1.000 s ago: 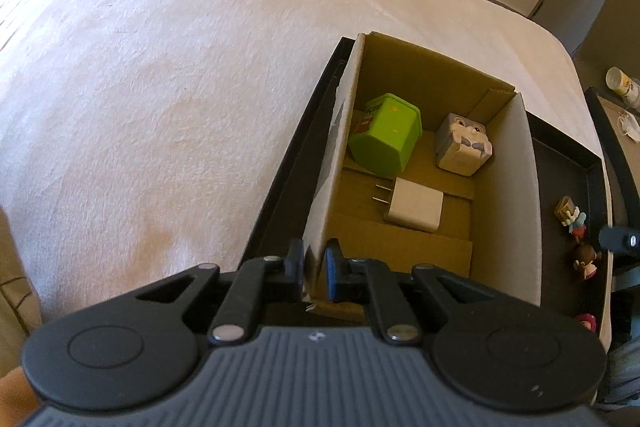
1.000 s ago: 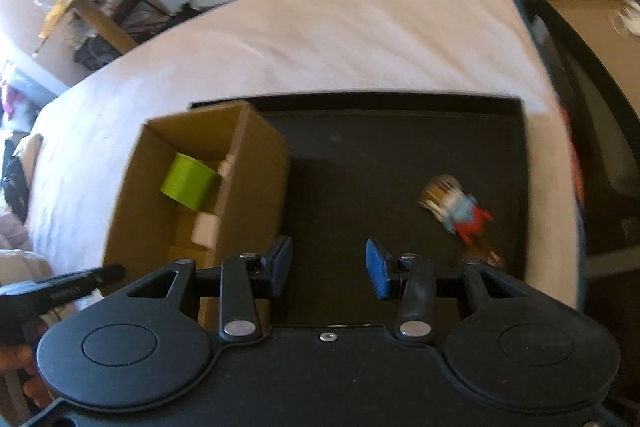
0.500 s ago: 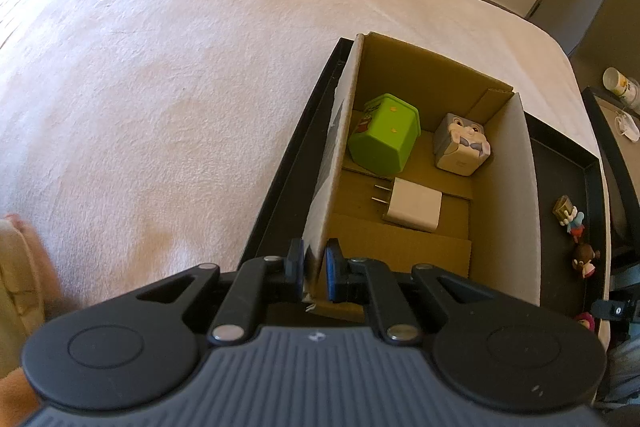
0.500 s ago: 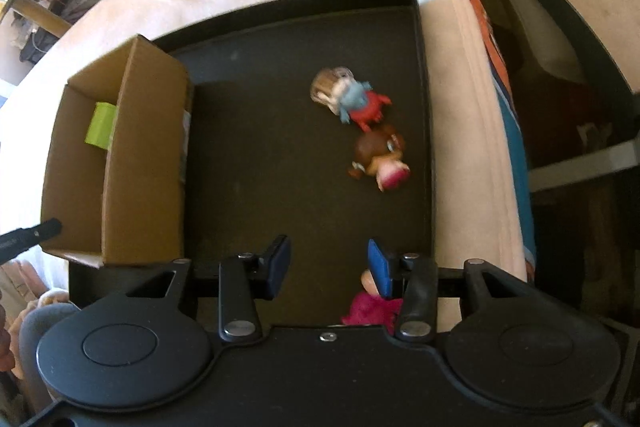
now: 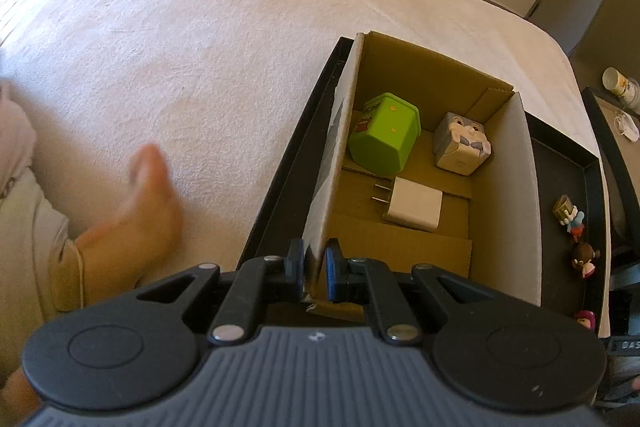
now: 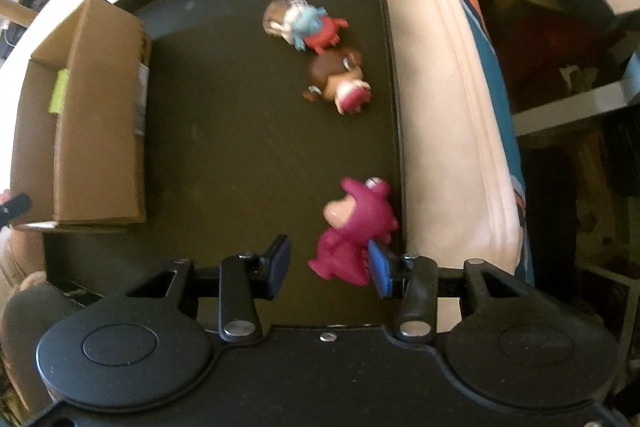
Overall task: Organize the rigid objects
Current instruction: 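Grasp the pink plush toy with the right gripper and lift it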
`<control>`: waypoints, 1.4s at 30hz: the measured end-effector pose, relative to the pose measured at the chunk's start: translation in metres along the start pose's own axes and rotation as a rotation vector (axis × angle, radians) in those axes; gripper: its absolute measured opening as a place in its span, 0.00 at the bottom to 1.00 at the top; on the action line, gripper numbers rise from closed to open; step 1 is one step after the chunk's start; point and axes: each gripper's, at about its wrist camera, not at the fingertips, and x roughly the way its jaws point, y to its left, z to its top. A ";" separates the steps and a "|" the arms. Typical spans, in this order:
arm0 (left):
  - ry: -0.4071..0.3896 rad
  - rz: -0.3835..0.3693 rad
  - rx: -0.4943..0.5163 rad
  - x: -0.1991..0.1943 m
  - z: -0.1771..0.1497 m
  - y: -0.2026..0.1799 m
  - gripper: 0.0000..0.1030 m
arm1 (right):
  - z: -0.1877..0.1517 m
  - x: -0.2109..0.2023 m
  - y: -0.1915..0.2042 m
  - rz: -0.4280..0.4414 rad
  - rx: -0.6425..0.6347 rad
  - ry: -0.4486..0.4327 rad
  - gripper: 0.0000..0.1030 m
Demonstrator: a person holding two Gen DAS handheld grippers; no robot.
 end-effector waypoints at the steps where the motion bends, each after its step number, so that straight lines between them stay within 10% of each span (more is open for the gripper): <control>1: 0.000 0.001 0.002 0.000 0.000 0.000 0.10 | 0.000 0.004 -0.002 -0.006 0.011 0.009 0.42; 42: 0.004 -0.032 0.003 0.003 0.002 0.007 0.10 | 0.056 -0.076 0.129 0.175 -0.249 -0.286 0.26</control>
